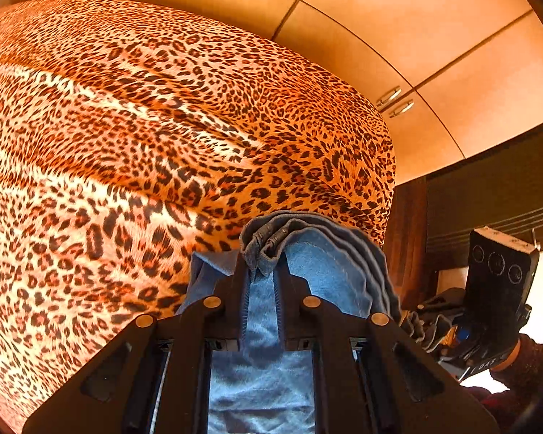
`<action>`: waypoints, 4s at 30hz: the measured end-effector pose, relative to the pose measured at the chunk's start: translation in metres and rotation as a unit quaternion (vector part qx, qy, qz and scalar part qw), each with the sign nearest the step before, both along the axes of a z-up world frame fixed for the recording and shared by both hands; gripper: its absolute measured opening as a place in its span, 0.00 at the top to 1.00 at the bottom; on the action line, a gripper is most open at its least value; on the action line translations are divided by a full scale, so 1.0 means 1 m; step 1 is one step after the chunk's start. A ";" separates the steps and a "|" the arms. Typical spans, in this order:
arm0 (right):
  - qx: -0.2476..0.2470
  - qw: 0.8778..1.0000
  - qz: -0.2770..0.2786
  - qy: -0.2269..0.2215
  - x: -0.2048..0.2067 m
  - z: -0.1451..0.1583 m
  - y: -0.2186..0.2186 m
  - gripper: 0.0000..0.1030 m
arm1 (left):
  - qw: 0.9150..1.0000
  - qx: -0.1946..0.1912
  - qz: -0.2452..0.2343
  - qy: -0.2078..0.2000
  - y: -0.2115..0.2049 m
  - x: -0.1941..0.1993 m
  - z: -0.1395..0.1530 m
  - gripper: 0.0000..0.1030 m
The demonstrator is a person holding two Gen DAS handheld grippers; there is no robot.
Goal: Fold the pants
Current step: 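Lift the hem with both grippers and carry it toward the jeans waistband, then lay the hem over the jeans seat with both grippers and release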
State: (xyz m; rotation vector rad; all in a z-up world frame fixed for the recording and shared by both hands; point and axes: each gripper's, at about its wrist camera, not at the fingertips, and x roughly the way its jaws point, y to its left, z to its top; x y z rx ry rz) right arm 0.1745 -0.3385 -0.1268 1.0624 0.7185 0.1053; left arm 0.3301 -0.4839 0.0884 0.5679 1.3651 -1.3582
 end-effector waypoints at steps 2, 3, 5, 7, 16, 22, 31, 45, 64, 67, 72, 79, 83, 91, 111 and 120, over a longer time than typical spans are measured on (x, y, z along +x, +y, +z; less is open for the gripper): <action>-0.003 0.999 0.044 0.005 0.013 0.001 0.020 0.83 | 1.000 -0.004 0.030 0.007 0.025 0.006 0.000 0.90; -0.004 0.998 0.067 0.010 0.019 -0.002 0.032 0.83 | 0.999 -0.002 0.046 0.010 0.040 0.009 -0.001 0.90; -0.004 0.992 0.124 0.025 0.033 -0.009 0.061 0.81 | 0.996 0.005 0.082 0.020 0.071 0.014 -0.009 0.90; -0.012 0.981 0.187 0.050 0.047 -0.021 0.094 0.79 | 0.992 0.029 0.119 0.020 0.104 0.016 -0.024 0.90; -0.101 0.910 0.372 0.152 0.092 -0.033 0.160 0.73 | 0.956 0.088 0.279 0.032 0.245 0.005 -0.039 0.90; -0.092 0.940 0.313 0.099 0.122 0.020 0.081 0.40 | 0.926 0.056 0.364 0.083 0.287 -0.039 -0.029 0.80; -0.133 0.886 0.435 0.093 0.202 0.008 0.037 0.40 | 0.857 0.107 0.492 0.112 0.261 -0.129 -0.059 0.54; -0.315 0.688 0.654 0.025 0.273 -0.023 0.153 0.35 | 0.681 0.106 0.709 0.151 0.278 -0.165 -0.097 0.54; -0.457 0.501 0.733 -0.054 0.240 -0.020 0.226 0.77 | 0.535 0.017 0.819 0.205 0.292 -0.222 -0.103 0.85; -0.445 0.516 0.729 -0.060 0.247 -0.014 0.219 0.70 | 0.547 -0.001 0.817 0.183 0.293 -0.225 -0.090 0.84; -0.413 0.541 0.728 -0.074 0.255 -0.007 0.217 0.47 | 0.591 0.039 0.793 0.145 0.292 -0.210 -0.082 0.61; -0.386 0.523 0.759 -0.040 0.260 -0.035 0.222 0.43 | 0.602 0.084 0.785 0.118 0.287 -0.187 -0.090 0.57; -0.413 0.514 0.750 -0.056 0.261 -0.035 0.220 0.74 | 0.583 0.071 0.800 0.119 0.284 -0.178 -0.091 0.76; -0.396 0.494 0.766 -0.113 0.229 0.023 0.232 0.88 | 0.552 0.017 0.823 0.137 0.287 -0.201 -0.068 0.89; -0.316 0.599 0.730 -0.091 0.258 0.036 0.202 0.52 | 0.550 0.063 0.826 0.108 0.290 -0.229 -0.039 0.83; -0.377 0.627 0.682 -0.006 0.250 -0.055 0.159 0.70 | 0.594 0.109 0.781 0.159 0.253 -0.182 -0.099 0.83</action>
